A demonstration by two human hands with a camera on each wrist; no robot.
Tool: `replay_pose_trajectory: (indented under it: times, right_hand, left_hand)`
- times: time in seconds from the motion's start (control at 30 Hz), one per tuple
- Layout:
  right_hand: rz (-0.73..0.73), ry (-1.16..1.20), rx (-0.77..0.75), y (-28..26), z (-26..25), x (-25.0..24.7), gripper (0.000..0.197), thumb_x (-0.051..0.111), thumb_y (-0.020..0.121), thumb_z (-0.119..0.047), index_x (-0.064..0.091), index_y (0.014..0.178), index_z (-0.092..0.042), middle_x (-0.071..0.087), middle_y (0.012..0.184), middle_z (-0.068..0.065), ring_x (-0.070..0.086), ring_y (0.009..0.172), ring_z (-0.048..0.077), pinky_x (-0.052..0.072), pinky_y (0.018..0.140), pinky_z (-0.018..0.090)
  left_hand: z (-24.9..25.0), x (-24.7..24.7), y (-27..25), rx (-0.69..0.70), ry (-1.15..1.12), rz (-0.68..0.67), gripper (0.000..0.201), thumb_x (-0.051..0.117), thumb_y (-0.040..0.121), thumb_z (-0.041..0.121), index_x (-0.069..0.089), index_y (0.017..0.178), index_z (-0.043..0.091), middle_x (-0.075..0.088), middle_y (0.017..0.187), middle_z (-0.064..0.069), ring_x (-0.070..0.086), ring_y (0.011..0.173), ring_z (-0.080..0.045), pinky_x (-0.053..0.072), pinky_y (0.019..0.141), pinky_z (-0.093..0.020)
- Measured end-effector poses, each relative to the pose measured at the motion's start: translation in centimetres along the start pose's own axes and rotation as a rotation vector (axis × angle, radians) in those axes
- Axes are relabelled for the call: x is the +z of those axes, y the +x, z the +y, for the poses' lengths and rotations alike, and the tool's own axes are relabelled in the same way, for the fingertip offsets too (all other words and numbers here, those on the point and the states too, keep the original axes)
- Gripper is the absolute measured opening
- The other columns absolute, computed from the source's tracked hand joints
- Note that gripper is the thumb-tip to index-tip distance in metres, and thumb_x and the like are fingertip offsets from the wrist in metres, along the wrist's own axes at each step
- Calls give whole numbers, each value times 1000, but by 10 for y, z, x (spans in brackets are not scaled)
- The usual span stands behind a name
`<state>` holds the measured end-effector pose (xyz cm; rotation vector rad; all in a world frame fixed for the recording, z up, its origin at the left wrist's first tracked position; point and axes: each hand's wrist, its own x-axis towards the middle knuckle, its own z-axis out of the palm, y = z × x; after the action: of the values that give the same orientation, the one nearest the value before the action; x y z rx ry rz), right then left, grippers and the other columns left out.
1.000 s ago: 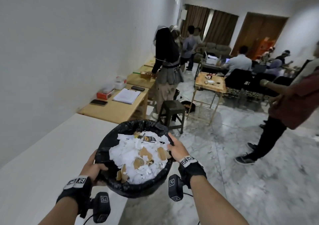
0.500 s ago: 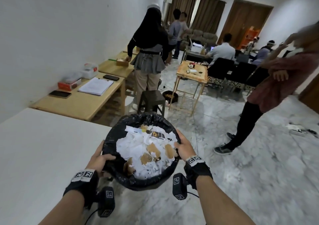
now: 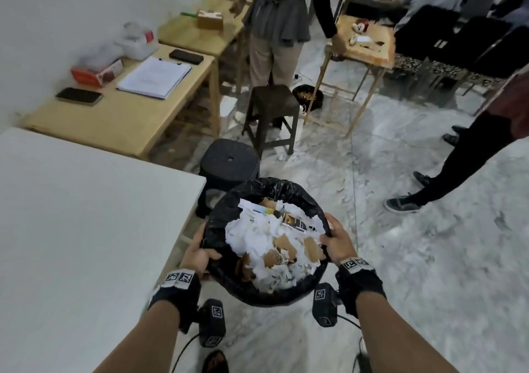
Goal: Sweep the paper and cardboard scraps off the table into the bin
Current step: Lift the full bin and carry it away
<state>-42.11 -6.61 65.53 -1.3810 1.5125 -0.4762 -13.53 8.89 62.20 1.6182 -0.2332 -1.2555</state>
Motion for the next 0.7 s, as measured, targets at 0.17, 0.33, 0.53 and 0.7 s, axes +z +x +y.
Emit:
replay_pose_trajectory:
  times: [0.17, 0.33, 0.53, 0.7]
  right_hand:
    - [-64, -32, 109, 52, 68, 37, 61, 48, 85, 12, 48, 129, -30, 60, 95, 10, 51, 66, 20, 42, 65, 30]
    - [-134, -85, 214, 126, 152, 87, 59, 49, 86, 9, 47, 123, -37, 57, 77, 9, 53, 63, 26, 45, 59, 32]
    - [-224, -105, 239, 229, 270, 175, 57, 50, 85, 10, 49, 128, -27, 52, 72, 8, 50, 61, 27, 44, 59, 33]
    - [-275, -92, 240, 307, 358, 241, 59, 52, 83, 13, 47, 127, -25, 56, 73, 6, 54, 67, 28, 45, 62, 34]
  left_hand:
    - [-75, 1, 56, -264, 50, 145, 63, 54, 82, -17, 57, 135, 18, 68, 113, -20, 58, 72, -26, 58, 58, -45]
    - [-174, -5, 139, -438, 97, 171, 51, 58, 83, -8, 56, 134, -4, 62, 76, -9, 58, 70, -27, 51, 52, -33]
    - [-273, -21, 258, -349, 130, 229, 76, 57, 82, -11, 50, 132, 45, 66, 104, -5, 63, 88, -31, 59, 58, -43]
    - [-362, -40, 356, -359, 163, 264, 76, 57, 80, -9, 45, 125, 51, 63, 112, -1, 62, 92, -35, 58, 68, -51]
